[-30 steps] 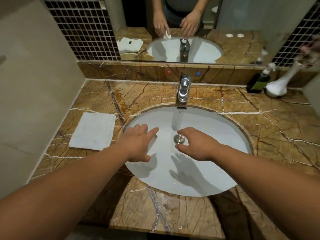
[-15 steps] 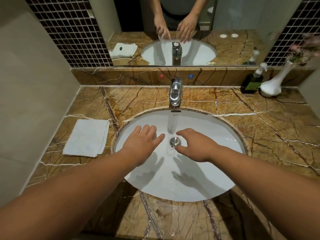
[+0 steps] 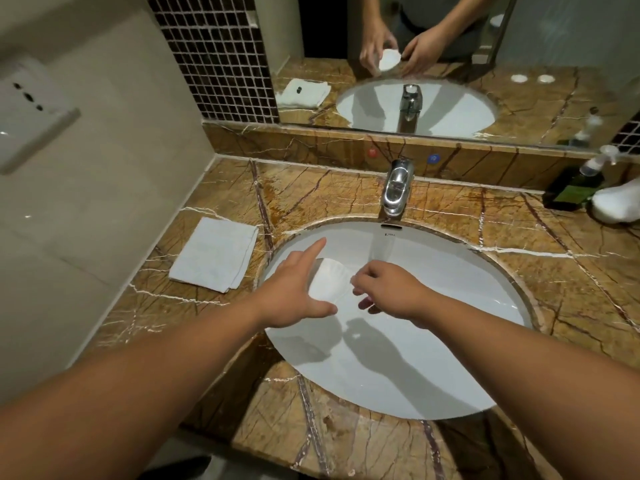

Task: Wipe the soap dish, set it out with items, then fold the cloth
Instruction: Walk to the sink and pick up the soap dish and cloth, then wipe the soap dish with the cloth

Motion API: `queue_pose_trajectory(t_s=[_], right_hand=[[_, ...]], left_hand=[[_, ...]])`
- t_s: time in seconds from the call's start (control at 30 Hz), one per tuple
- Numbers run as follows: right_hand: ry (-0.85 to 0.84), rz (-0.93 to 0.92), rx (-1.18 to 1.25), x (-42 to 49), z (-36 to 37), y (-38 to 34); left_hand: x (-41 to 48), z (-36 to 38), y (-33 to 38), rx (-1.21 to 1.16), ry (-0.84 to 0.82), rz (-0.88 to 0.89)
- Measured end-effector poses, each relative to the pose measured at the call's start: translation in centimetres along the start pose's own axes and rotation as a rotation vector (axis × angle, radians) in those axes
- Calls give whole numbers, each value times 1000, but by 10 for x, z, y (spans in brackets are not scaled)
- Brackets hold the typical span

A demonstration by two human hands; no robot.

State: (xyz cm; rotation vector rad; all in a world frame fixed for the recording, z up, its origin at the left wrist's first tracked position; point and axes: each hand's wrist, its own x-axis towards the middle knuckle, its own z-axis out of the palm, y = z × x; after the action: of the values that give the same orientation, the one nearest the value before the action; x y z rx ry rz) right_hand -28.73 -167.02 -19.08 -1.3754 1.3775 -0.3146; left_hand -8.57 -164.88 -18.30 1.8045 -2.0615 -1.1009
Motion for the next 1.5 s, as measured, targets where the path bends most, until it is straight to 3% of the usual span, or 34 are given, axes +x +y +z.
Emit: queue_pose_trajectory(t_s=[0.17, 0.37, 0.5, 0.7, 0.87, 0.97, 1.07, 1.3, 1.4, 1.5], right_hand=[[-98, 71, 338, 11, 10, -11], [-94, 102, 323, 23, 10, -19], [25, 61, 138, 31, 12, -23], [227, 72, -440, 45, 26, -28], [277, 144, -525, 60, 47, -41], [303, 167, -423, 67, 57, -47], [324, 202, -152, 68, 65, -48], [294, 255, 349, 71, 73, -45], [282, 270, 432, 73, 73, -46], [254, 267, 499, 76, 74, -49]], left_hand=[[-3, 4, -7, -13, 62, 10], [2, 6, -16, 47, 75, 25], [8, -9, -40, 151, 79, 3], [26, -57, -103, 595, 138, -52], [37, -90, -140, 772, 97, -69], [41, -96, -155, 805, 38, -54], [43, -91, -164, 780, 13, -61], [49, -79, -173, 767, 126, -34], [55, -84, -175, 598, 158, -95], [56, -95, -172, 356, 317, -91]])
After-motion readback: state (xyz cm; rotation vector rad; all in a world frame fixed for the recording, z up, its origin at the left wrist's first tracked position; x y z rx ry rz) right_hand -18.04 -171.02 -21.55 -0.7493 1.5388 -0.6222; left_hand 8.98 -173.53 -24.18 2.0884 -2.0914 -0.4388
